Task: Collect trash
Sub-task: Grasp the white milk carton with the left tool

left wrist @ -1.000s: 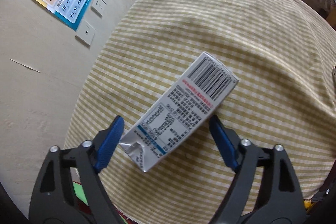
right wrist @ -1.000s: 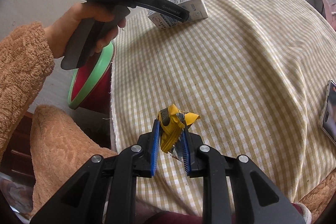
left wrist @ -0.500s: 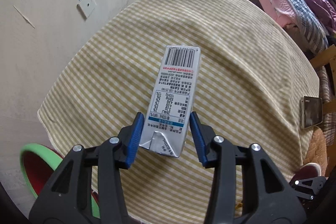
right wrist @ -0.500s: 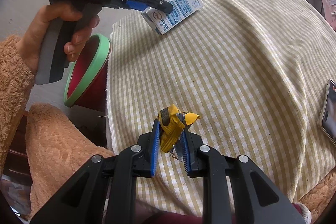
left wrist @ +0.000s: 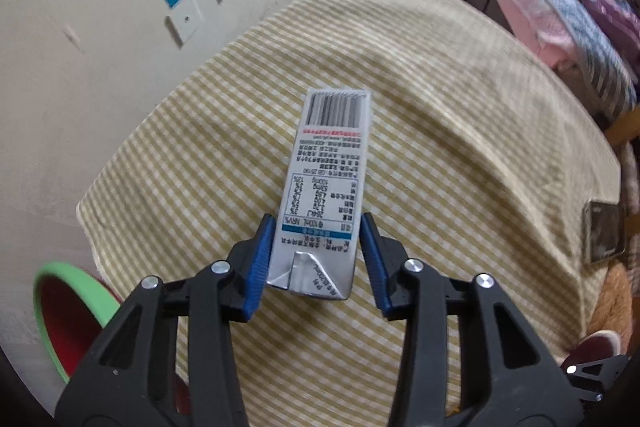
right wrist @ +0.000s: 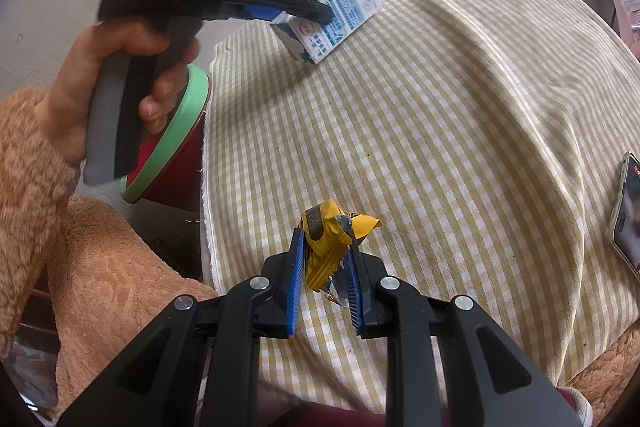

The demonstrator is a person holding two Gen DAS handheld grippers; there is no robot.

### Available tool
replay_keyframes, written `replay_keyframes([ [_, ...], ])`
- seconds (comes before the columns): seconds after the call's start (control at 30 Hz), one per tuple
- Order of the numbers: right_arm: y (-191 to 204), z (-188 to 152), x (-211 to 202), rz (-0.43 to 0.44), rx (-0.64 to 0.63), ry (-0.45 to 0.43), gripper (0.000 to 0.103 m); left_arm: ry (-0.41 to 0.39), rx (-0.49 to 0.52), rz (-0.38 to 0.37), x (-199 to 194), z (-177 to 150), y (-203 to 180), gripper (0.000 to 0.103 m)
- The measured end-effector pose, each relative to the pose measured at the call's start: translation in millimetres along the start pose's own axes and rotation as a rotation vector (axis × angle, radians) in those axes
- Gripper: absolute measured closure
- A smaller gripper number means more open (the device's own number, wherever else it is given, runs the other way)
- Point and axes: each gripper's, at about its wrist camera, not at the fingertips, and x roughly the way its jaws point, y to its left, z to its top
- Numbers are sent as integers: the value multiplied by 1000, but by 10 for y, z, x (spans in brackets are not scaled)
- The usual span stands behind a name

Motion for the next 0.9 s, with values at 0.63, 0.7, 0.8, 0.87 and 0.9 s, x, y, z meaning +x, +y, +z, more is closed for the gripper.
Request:
replay_keyframes([
  [0.63,-5,12,11,-15,-2,8,83,1,-123,-14,-331,-861,20,62],
  [0.7,-10,17,11,-14,0,8,83,-9,-120,-11,-347,-832,11,54],
  [0.8,-9,16,9,-14,-1,8,83,-29,-129,-18,-381,-768,11,52],
  [0.87,-8,16,9,-14,-1,7,83,-28,-132,-17,-362,-727,12,52],
  [0.9,-7,16,10,-14,-1,8,83,-24,-132,-15,-340,-719,16,52],
])
